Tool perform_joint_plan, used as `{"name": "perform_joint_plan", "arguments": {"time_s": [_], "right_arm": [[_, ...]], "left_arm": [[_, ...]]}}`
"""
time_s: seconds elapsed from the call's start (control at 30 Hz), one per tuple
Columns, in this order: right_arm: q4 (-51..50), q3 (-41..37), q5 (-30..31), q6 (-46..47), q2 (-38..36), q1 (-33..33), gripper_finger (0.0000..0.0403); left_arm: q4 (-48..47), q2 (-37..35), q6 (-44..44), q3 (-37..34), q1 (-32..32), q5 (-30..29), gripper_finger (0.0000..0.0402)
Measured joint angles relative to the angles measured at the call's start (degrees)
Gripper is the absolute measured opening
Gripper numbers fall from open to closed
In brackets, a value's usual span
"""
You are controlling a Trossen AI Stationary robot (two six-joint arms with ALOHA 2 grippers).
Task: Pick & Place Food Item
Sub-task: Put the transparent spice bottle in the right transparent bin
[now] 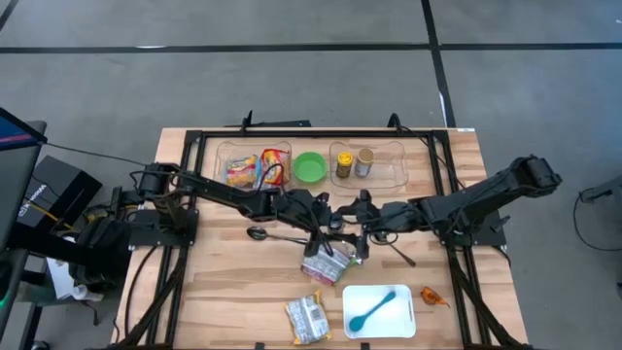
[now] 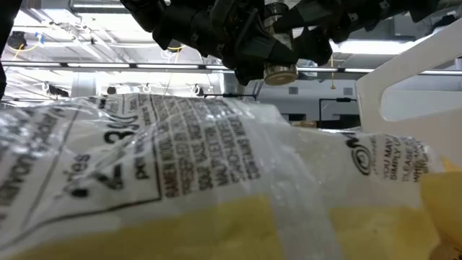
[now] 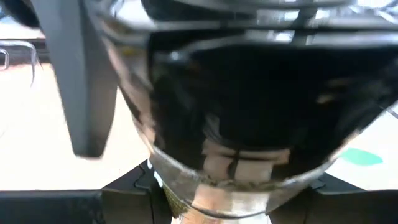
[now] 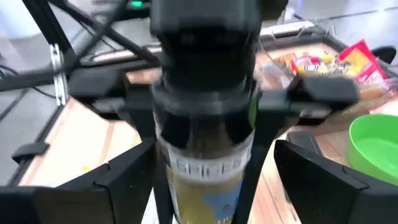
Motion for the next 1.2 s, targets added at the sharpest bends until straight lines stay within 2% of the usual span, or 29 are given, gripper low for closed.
{"name": "perform_joint_plan", "arguments": {"time_s": [0.9, 1.2], "right_arm": [[4.7, 0.02, -1.55, 0.02, -0.32, 0.06, 0.0311], [5.03, -0.13, -1.55, -0.04, 2.13, 0.04, 0.031]], "left_arm": [[-0.09, 0.02, 0.0, -0.04, -0.14, -0.67, 0.0182], [-0.11, 0.0, 0.0, -0.07, -0.14, -0.67, 0.0182]]}}
